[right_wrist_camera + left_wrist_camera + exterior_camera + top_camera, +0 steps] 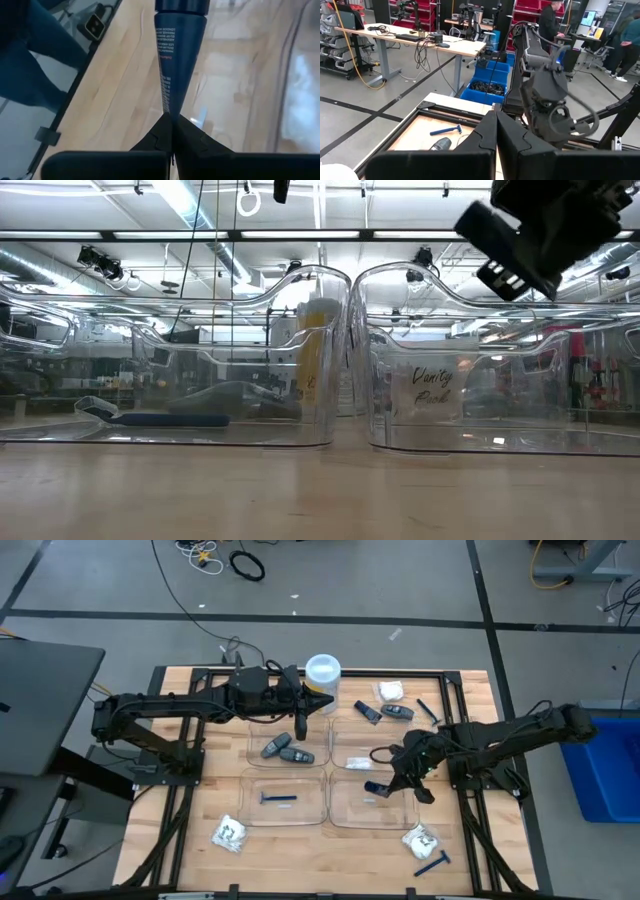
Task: Pick & Place Travel size toiletries
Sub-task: Put the left blue shaver cream into the bottom right transparent bin
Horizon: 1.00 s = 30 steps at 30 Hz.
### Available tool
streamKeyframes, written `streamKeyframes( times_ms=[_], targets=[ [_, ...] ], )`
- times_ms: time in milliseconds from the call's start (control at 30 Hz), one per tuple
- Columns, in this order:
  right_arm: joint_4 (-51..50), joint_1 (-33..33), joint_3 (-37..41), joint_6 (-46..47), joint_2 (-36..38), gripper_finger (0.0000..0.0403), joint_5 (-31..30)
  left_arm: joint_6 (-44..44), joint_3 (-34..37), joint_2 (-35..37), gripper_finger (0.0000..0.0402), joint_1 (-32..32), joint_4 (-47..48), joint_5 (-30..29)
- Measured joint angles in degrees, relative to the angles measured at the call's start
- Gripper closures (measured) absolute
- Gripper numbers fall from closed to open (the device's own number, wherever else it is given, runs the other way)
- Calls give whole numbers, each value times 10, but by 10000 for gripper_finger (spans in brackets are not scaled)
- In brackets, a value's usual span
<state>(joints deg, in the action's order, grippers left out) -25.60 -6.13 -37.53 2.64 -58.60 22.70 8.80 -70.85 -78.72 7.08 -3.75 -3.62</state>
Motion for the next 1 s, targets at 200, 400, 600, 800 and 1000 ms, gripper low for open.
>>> streamKeyframes(
  times_ms=[200,400,600,800,1000],
  targets=[
    [1,-11,24,10,-22,394,-1,2,0,0,395,0,0,0],
    [6,-18,27,10,-27,394,-1,10,0,0,397,0,1,0],
    [6,-18,27,38,-27,388,-1,11,0,0,396,0,0,0],
    [6,-18,27,82,-27,373,-1,11,0,0,392,0,0,0],
    [6,-18,27,106,-27,334,0,14,0,0,388,0,0,0]
  ],
)
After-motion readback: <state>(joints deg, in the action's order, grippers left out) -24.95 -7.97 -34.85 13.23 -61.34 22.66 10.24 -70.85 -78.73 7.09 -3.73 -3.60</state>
